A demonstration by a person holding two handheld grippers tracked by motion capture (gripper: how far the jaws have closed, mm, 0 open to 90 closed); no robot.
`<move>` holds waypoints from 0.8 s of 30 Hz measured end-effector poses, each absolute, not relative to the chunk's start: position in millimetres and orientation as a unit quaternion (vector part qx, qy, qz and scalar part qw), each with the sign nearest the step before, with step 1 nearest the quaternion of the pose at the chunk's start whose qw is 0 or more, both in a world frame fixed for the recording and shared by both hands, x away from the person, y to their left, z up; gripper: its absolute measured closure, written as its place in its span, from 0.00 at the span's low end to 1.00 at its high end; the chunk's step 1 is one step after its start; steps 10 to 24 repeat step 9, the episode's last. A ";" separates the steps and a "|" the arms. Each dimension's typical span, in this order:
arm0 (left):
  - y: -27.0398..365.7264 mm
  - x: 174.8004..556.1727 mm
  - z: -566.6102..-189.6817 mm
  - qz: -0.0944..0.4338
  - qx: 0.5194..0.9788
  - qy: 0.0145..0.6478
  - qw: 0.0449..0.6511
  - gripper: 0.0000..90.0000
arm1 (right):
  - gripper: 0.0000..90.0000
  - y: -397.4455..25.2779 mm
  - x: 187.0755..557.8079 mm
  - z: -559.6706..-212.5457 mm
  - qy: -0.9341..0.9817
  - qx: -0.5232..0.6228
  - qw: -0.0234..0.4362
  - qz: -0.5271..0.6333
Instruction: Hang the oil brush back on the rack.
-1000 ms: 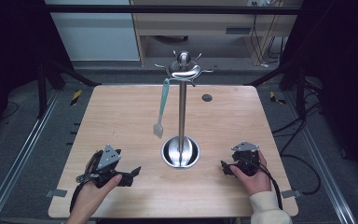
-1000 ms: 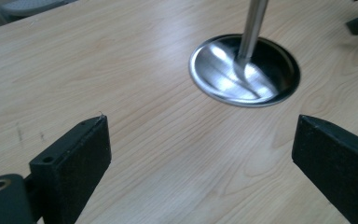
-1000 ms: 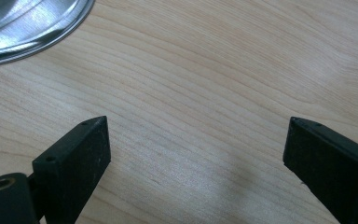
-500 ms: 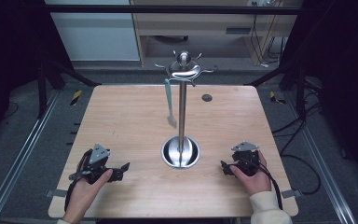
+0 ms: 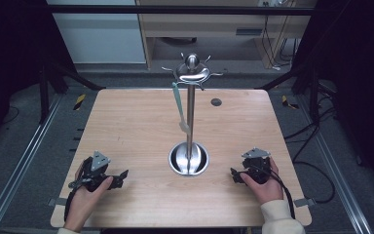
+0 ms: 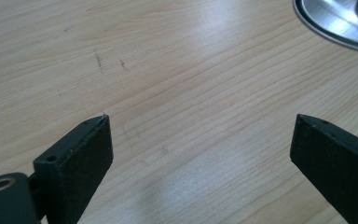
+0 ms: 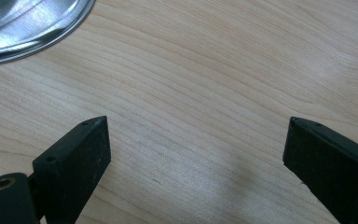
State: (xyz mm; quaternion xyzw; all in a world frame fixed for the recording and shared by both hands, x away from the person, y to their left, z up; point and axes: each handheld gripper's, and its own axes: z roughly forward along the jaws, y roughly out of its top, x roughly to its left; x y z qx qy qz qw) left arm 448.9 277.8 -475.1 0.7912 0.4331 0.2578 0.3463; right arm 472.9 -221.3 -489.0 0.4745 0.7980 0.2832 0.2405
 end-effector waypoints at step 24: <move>282.6 445.4 -474.3 0.276 0.787 0.433 0.342 0.06 | 0.09 -221.1 472.0 -488.8 0.798 0.475 0.238 0.284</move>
